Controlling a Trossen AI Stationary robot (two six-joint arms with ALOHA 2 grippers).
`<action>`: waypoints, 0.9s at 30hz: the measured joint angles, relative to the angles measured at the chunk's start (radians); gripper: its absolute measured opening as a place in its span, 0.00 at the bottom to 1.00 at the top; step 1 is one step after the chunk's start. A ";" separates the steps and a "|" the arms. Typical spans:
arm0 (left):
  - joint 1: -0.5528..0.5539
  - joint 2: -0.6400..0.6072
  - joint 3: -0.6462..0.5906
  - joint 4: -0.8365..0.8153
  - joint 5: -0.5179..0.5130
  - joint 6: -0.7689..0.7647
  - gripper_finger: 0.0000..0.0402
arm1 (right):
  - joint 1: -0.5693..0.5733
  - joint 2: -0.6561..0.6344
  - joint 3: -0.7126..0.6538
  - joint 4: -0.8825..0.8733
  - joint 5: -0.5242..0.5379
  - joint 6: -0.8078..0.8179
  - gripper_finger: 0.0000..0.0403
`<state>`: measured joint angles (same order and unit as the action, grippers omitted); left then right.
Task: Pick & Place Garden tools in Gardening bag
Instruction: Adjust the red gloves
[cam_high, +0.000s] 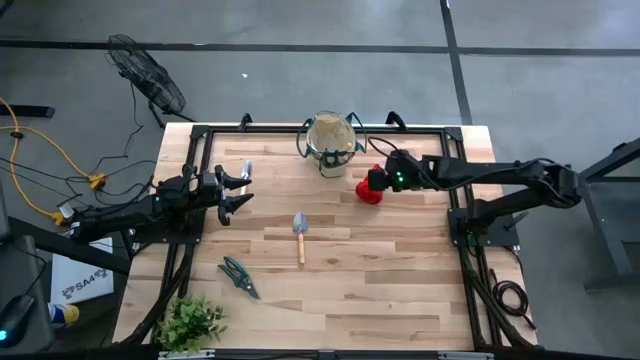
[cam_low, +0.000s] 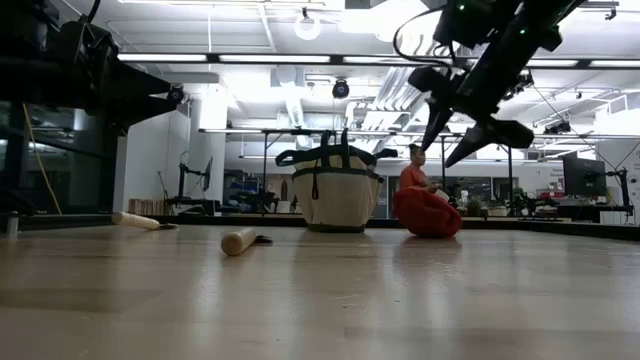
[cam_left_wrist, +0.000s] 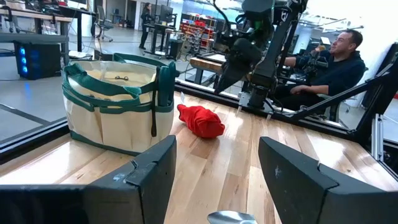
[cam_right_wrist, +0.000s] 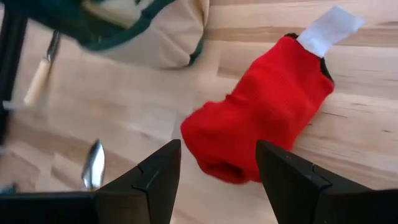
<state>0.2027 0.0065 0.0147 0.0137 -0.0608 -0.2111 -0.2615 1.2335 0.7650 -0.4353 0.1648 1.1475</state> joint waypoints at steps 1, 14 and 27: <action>0.000 0.000 0.000 0.000 0.000 0.000 0.56 | 0.000 0.011 0.000 0.017 0.001 0.020 0.50; 0.000 0.000 0.000 0.000 0.000 0.000 0.56 | 0.013 0.083 0.072 0.000 0.016 0.091 0.50; 0.000 0.000 0.000 0.000 0.000 0.000 0.56 | 0.019 0.169 0.203 -0.187 0.014 0.088 0.50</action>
<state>0.2027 0.0064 0.0147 0.0136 -0.0608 -0.2108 -0.2425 1.4027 0.9685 -0.6224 0.1786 1.2352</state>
